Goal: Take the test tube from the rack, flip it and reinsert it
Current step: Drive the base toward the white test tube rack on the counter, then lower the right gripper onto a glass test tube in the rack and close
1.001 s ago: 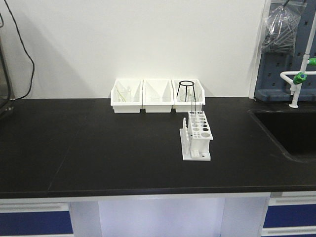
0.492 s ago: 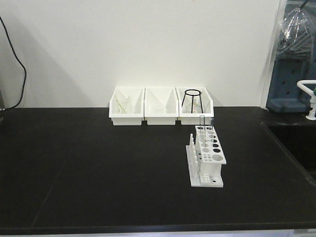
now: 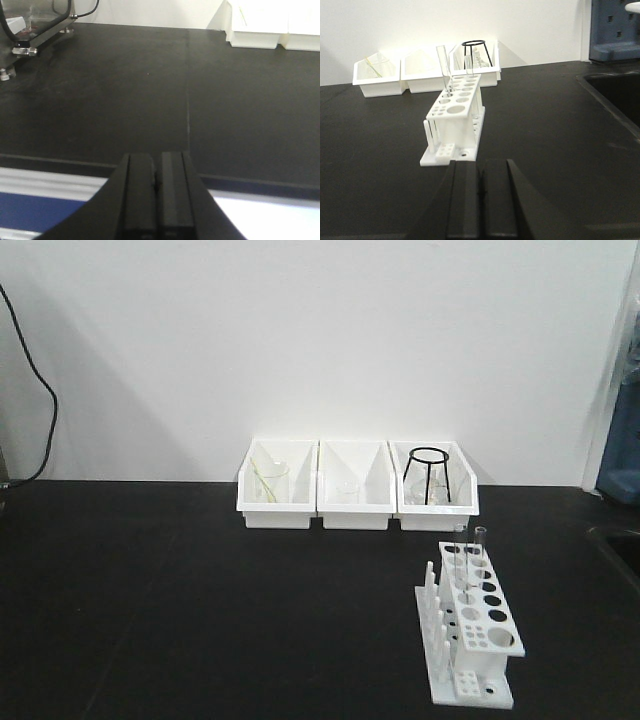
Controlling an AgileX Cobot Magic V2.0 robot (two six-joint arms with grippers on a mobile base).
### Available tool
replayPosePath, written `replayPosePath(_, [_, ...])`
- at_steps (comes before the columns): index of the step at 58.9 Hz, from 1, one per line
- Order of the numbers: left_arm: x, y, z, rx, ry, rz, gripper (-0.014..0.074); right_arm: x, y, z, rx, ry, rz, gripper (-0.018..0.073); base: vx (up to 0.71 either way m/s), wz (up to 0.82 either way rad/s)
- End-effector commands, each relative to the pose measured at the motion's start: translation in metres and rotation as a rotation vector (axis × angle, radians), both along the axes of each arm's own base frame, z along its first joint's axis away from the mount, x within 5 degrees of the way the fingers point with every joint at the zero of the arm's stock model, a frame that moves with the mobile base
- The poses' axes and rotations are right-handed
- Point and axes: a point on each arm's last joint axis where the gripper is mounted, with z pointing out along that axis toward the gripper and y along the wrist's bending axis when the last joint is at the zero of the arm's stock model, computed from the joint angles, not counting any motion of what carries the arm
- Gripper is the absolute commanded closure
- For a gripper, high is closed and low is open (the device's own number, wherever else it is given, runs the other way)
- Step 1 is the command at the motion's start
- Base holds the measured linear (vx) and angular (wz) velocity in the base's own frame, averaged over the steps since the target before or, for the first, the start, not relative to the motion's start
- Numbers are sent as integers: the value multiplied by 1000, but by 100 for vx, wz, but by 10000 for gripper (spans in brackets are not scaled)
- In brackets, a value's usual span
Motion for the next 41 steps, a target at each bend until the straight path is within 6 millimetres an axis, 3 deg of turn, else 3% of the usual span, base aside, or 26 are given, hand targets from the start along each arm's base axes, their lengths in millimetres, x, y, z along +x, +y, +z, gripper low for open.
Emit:
replayPosePath(1, [1,-1,8,3,-98,-11,603,0,0,8,-11,-90,-5,568,31,10])
replayPosePath(41, [1,-1,8,3,-98,-11,603,0,0,8,-11,-90,-5,568,27,1])
